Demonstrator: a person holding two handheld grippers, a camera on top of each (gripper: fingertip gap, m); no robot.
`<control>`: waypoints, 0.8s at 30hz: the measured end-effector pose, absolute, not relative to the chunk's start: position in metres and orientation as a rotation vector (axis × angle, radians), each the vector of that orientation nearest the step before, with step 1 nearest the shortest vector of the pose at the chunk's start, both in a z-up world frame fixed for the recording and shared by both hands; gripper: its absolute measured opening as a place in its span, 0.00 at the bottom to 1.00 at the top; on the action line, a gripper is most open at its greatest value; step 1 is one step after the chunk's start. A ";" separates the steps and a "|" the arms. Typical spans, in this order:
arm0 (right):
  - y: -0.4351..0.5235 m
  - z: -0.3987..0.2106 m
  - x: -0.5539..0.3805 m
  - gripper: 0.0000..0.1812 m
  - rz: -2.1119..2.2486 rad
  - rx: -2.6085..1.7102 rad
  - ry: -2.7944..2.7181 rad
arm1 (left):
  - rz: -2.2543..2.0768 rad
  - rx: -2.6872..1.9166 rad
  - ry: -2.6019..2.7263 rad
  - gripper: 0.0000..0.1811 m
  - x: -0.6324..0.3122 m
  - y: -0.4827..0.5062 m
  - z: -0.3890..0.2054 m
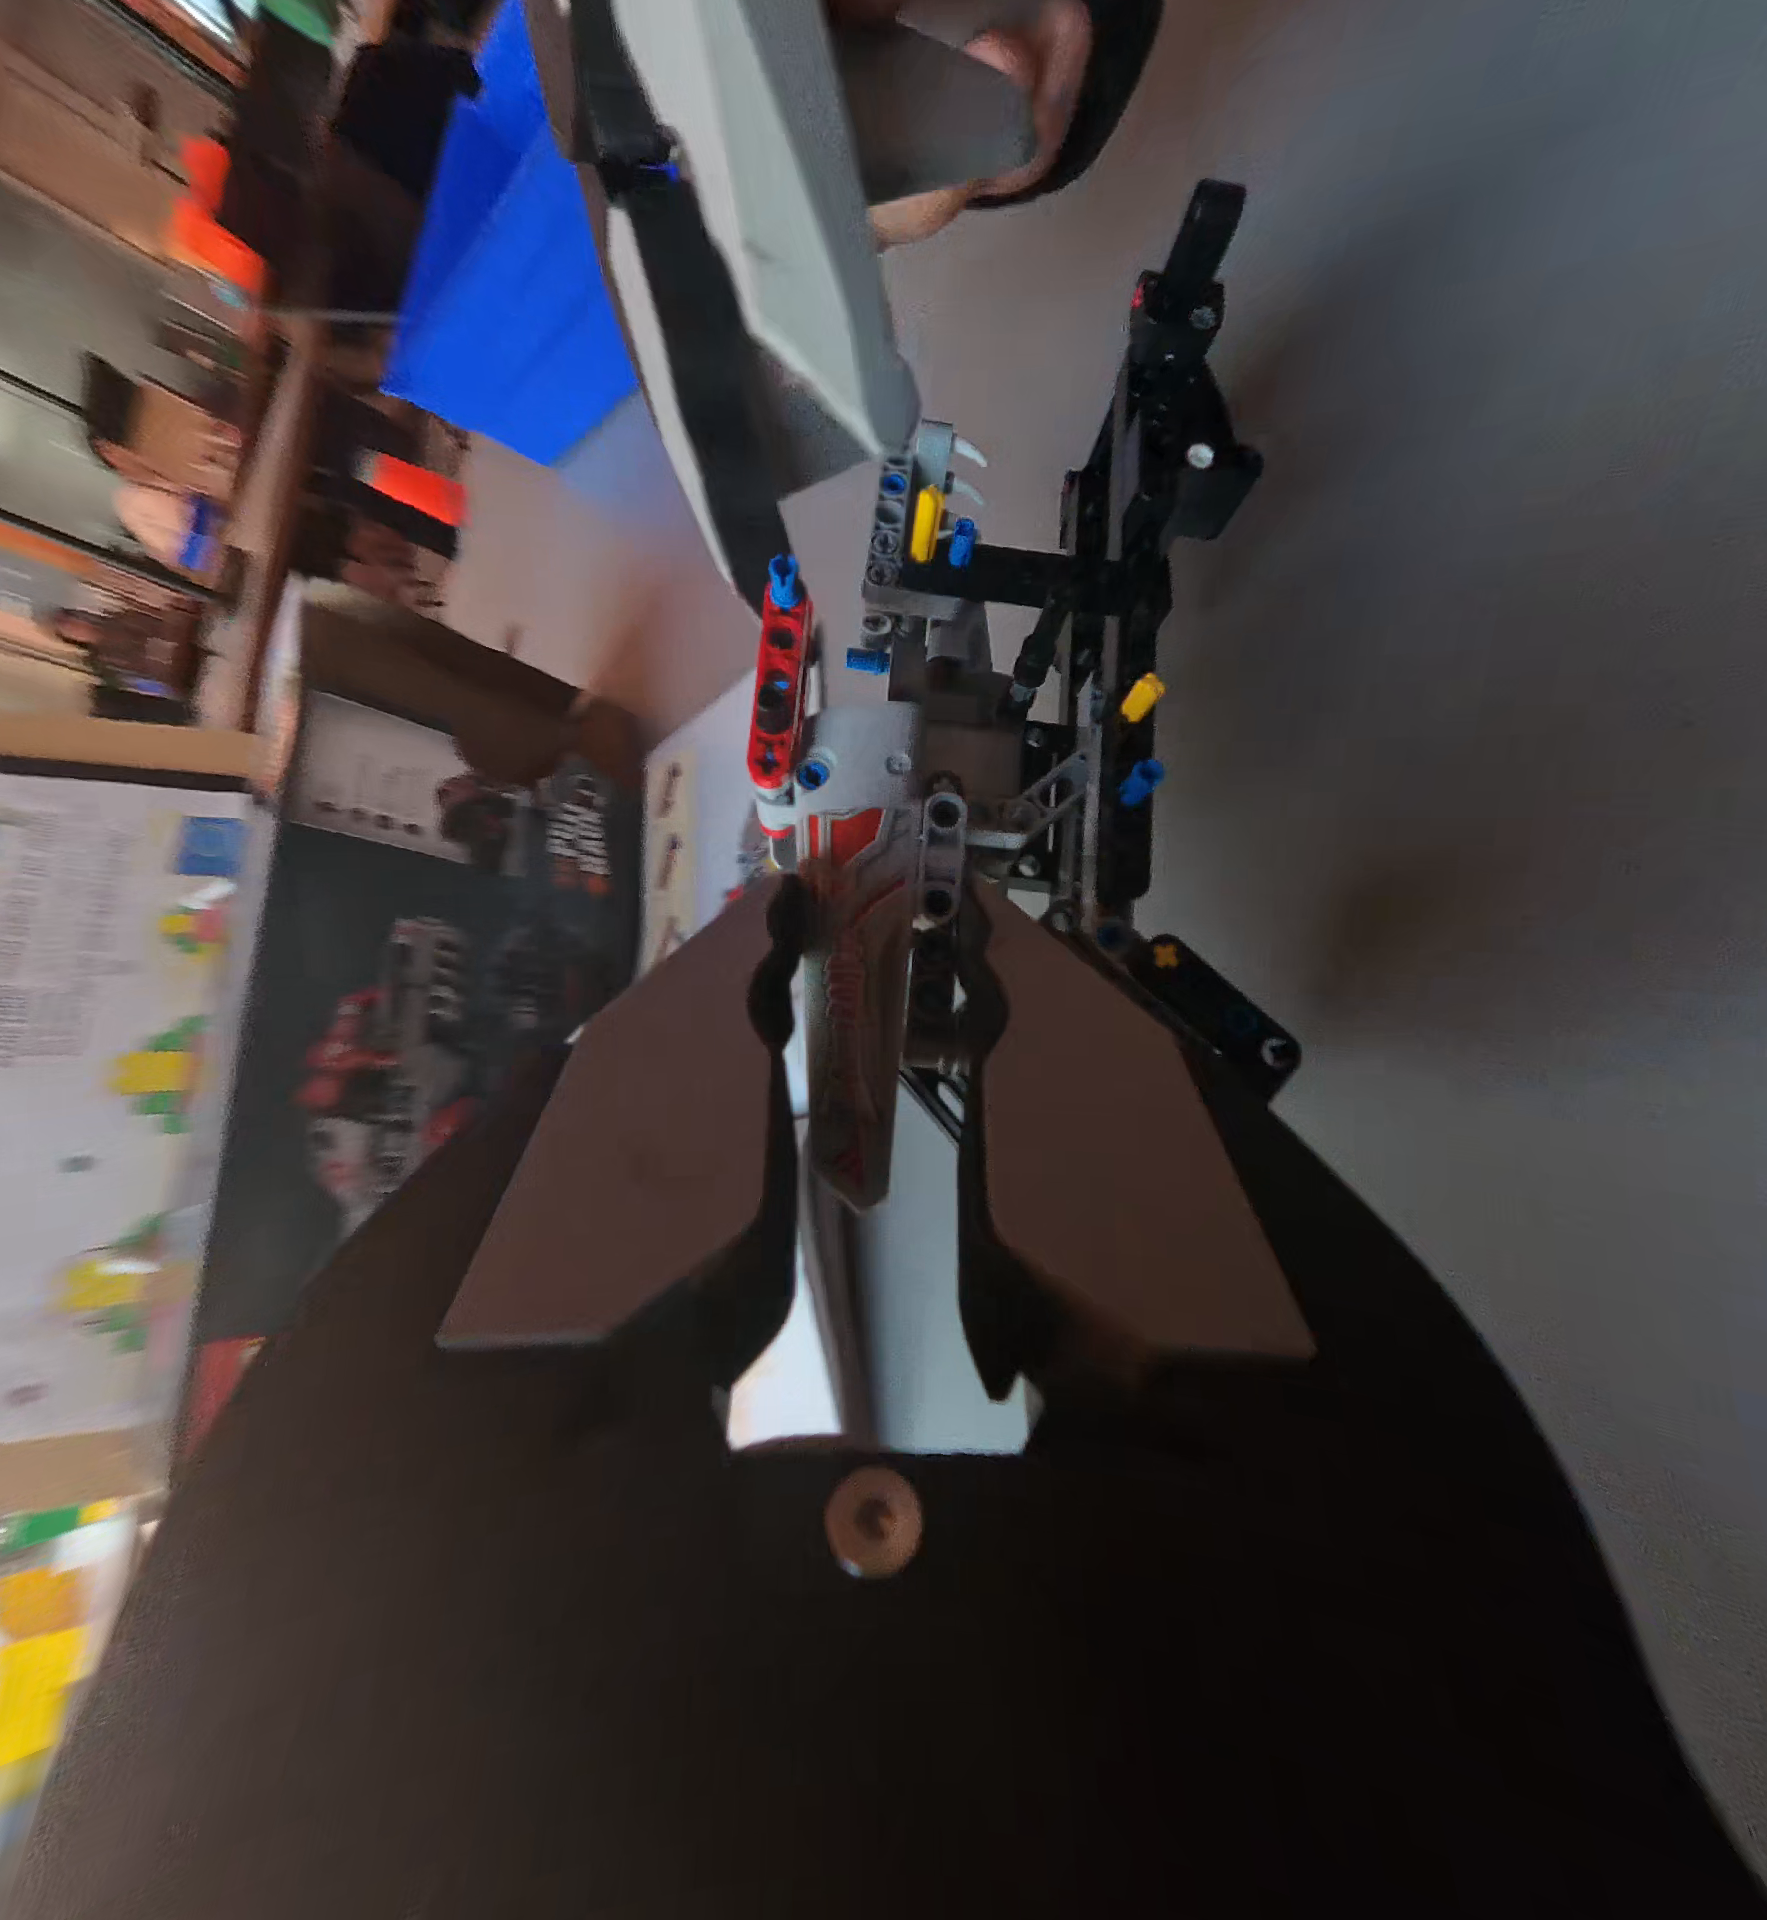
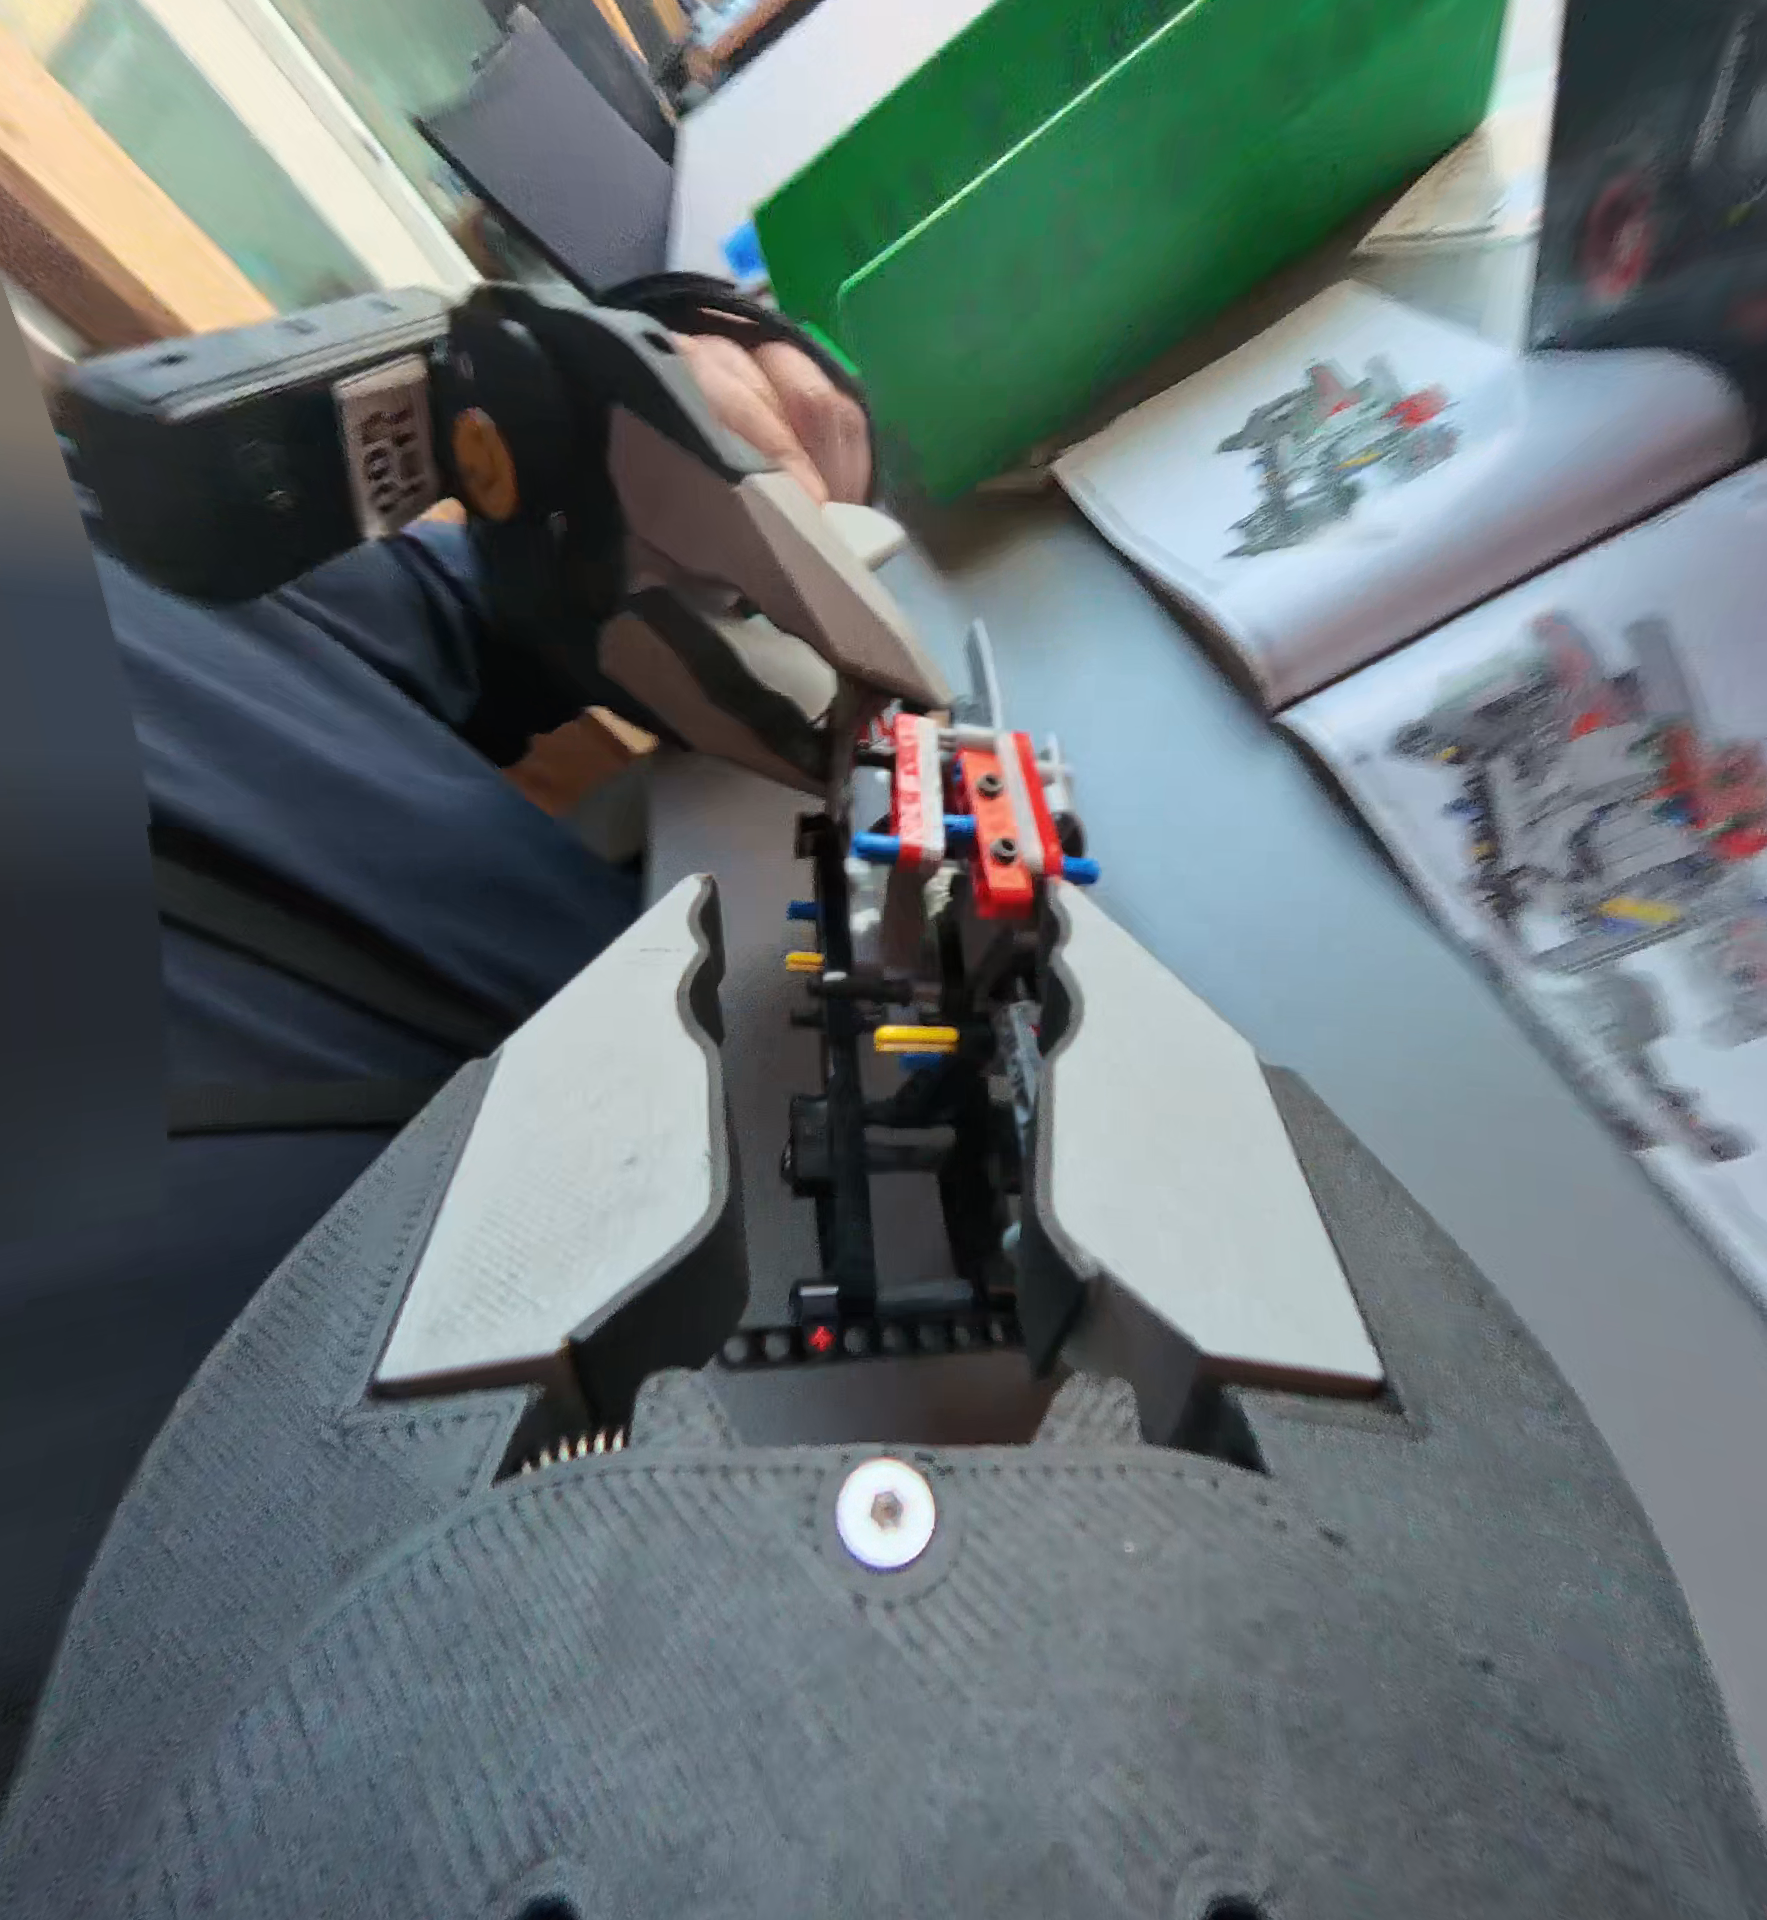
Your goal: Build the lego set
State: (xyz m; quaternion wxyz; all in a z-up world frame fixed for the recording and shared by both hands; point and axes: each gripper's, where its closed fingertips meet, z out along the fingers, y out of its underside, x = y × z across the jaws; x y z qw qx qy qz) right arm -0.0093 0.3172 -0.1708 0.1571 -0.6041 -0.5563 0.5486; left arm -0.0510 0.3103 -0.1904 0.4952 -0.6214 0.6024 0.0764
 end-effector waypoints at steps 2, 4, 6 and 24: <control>0.330 -0.171 -0.018 0.31 1.404 -1.672 -1.609 | 0.322 -1.413 1.480 0.14 -0.053 0.313 -0.190; 0.333 -0.175 -0.023 0.25 1.324 -1.649 -1.649 | 0.443 -1.327 1.499 0.14 -0.055 0.314 -0.192; 0.328 -0.177 -0.025 0.25 1.305 -1.598 -1.689 | 0.517 -1.271 1.498 0.14 -0.057 0.311 -0.193; 0.286 -0.181 -0.018 0.25 0.864 -1.264 -1.777 | -0.309 -1.654 1.233 0.17 -0.038 0.265 -0.175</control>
